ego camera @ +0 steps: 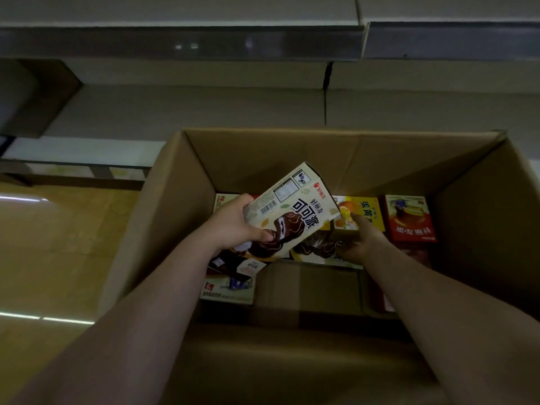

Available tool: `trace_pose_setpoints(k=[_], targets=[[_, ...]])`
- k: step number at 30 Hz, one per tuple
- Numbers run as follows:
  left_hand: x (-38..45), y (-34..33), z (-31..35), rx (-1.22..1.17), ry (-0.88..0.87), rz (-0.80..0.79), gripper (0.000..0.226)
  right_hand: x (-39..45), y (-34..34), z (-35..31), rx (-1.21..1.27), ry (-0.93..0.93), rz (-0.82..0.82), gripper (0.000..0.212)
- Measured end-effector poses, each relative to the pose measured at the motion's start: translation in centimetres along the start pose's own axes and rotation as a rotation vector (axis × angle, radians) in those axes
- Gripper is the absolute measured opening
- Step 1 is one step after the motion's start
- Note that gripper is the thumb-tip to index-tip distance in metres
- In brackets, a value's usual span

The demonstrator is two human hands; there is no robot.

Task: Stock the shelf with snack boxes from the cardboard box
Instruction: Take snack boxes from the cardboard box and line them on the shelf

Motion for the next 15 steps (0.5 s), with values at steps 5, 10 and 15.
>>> trace_pose_setpoints(k=[5, 10, 15], targets=[[0.3, -0.3, -0.9, -0.139, 0.071, 0.046, 0.059, -0.1, 0.6, -0.4, 0.038, -0.027, -0.030, 0.038], [0.5, -0.7, -0.9, -0.190, 0.102, 0.102, 0.056, -0.2, 1.2, -0.2, 0.017, -0.005, 0.027, 0.062], [-0.6, -1.4, 1.1, -0.155, 0.105, 0.190, 0.050, -2.9, 1.2, -0.7, -0.051, 0.002, 0.071, 0.042]])
Point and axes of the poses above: each hand's wrist, its own x-axis towards the middle knuckle, its own y-axis out of the back of the hand, z = x × y, the point moved 5 cm from there along x, towards the middle knuckle, and after that the axes turned 2 degrees about z, right-handed, at the moved point
